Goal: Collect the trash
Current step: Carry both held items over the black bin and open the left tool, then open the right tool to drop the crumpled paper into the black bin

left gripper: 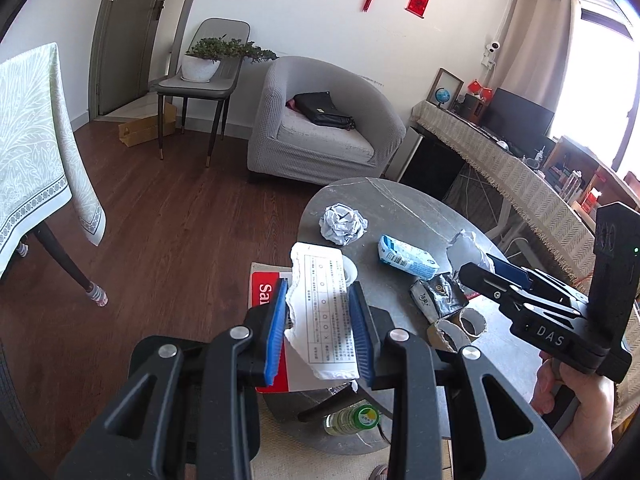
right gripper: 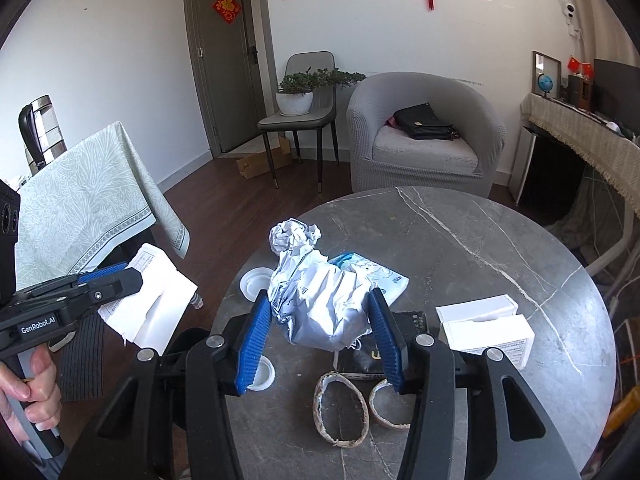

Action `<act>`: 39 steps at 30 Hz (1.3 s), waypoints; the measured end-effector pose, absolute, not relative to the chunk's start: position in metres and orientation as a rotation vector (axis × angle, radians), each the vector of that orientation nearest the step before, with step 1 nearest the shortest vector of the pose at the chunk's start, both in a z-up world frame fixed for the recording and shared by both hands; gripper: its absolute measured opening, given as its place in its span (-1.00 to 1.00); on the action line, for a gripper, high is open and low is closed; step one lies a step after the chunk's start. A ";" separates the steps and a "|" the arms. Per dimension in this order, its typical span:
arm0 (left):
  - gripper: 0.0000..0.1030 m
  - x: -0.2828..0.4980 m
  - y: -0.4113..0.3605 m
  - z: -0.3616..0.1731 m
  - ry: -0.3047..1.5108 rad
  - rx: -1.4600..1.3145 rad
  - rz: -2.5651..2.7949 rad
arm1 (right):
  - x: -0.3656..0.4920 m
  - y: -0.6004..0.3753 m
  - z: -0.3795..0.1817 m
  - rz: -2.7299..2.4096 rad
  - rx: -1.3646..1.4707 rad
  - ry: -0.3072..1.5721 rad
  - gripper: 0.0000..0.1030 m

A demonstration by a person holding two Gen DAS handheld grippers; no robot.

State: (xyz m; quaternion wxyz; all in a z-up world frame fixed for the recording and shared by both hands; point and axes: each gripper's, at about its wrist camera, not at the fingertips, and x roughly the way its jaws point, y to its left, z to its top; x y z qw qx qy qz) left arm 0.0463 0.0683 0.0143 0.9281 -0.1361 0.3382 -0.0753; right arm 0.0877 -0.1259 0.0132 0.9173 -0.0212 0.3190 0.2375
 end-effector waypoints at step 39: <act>0.01 0.023 0.173 -0.141 1.015 -0.208 0.049 | 0.065 0.035 -0.053 0.753 -0.173 0.856 -0.03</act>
